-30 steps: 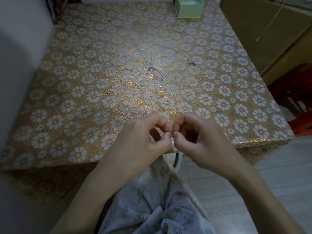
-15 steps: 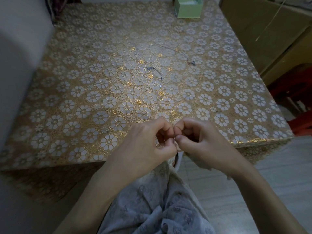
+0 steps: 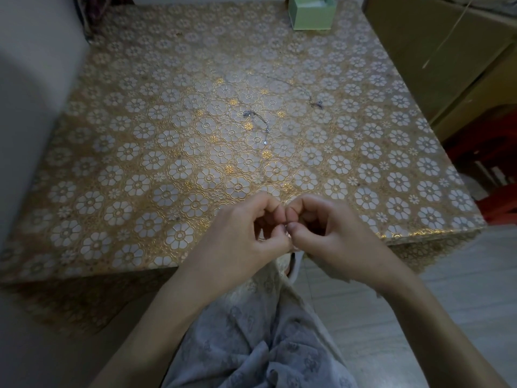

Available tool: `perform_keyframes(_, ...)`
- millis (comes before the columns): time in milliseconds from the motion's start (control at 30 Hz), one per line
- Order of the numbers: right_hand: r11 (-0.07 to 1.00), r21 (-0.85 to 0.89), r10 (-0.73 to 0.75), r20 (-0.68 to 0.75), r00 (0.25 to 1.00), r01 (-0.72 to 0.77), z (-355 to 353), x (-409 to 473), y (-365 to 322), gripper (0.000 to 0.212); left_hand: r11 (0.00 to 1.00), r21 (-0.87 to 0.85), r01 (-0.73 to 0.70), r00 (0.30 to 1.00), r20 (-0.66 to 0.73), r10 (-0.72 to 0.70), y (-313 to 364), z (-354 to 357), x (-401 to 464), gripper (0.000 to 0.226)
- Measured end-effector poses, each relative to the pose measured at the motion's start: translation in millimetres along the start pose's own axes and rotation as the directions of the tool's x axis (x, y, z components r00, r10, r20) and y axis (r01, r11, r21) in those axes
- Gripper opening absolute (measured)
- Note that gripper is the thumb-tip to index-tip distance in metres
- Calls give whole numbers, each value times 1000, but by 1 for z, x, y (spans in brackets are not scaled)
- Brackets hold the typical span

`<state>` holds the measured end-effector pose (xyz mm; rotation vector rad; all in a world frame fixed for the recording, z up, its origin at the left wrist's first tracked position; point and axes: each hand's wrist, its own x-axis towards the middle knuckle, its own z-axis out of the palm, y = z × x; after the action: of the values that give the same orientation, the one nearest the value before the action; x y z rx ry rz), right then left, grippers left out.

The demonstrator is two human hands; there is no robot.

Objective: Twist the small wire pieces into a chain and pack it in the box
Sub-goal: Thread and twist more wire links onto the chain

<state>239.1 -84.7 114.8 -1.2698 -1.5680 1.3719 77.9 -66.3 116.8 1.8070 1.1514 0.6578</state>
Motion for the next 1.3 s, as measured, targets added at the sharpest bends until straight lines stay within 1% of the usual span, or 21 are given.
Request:
perform_keyframes(67,996,82,23,-3,1000,-23,-1,0,-2,16,996,73,-47,998,-39,50,2,1,0,5)
perform_keyframes(167,990,137,27,-34,999,-22,1,1,-1,25,985,142,-93,991,-85,106,4,3,-1,7)
perform_keyframes(267,988,154,19,-55,998,-11,4,2,1,17,975,188,-116,985,-105,137,2,5,-1,8)
perform_keyframes(333,979,202,42,-59,997,-29,5,3,3,13,971,207,-119,984,-107,144,1,6,-1,7)
perform_keyframes(400,966,256,61,-64,996,-42,4,3,4,13,981,168,-95,986,-118,115,1,6,-1,4)
perform_keyframes(467,958,284,58,-77,995,-34,4,3,4,11,997,65,-45,990,-130,53,1,5,0,1)
perform_keyframes(633,967,253,24,-102,994,2,6,2,2,6,996,-83,33,994,-103,-42,0,2,-2,10)
perform_keyframes(700,978,207,4,-114,993,20,5,2,0,13,985,-161,55,994,-79,-68,0,1,-2,10)
perform_keyframes(733,983,181,-3,-120,993,25,5,2,0,18,981,-181,64,994,-71,-78,0,0,-2,9)
perform_keyframes(800,990,139,-13,-122,992,30,4,2,-1,21,979,-190,72,994,-63,-86,-1,-1,-2,8)
perform_keyframes(900,993,111,-20,-124,992,34,5,2,0,20,988,-142,66,996,-56,-74,0,-1,-1,5)
perform_keyframes(967,995,97,-26,-120,992,38,6,3,1,14,996,-72,56,995,-73,-62,1,-1,-2,12)
perform_keyframes(1033,995,90,-30,-118,993,41,8,3,2,7,999,-14,45,995,-87,-46,2,1,-2,15)
perform_keyframes(1200,982,189,19,-92,996,-1,10,5,7,8,992,128,-22,996,-82,33,3,4,-3,9)
perform_keyframes(1300,965,261,39,-80,996,-17,10,6,9,14,992,114,-45,995,-86,55,2,3,-3,11)
